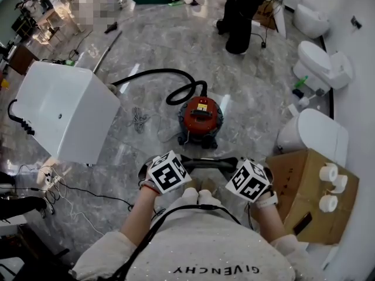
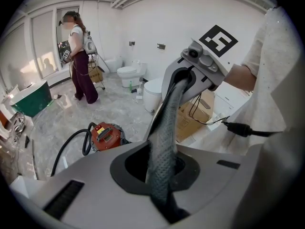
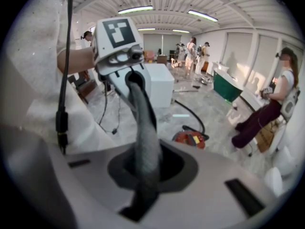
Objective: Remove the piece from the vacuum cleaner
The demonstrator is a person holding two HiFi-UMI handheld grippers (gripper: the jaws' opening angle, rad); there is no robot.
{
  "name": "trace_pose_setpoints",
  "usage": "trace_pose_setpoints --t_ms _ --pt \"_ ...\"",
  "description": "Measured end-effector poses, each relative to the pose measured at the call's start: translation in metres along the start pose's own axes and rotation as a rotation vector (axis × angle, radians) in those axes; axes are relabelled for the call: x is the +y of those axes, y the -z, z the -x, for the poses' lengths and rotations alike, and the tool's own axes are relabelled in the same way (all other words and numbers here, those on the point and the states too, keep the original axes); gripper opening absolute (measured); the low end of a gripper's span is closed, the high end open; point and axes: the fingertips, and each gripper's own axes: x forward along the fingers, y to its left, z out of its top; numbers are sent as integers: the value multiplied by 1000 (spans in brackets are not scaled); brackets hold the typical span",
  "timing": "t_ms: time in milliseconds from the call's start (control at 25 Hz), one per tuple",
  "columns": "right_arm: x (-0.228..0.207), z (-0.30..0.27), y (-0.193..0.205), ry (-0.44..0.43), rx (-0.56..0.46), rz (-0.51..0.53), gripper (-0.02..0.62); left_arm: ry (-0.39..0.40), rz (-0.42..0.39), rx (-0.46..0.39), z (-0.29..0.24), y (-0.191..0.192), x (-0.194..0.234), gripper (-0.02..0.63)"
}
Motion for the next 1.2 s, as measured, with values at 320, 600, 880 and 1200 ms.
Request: trace_pose_setpoints --t_ms 320,600,880,1200 --pt "6 -3 5 13 23 5 38 10 19 -2 -2 8 -5 35" --pt "7 -2 7 17 37 8 37 17 25 -21 -6 5 -6 35" --pt "9 -5 8 5 34 5 37 12 26 2 -5 9 -7 35" --pt "9 -6 6 4 30 23 37 7 43 6 -3 12 -6 35"
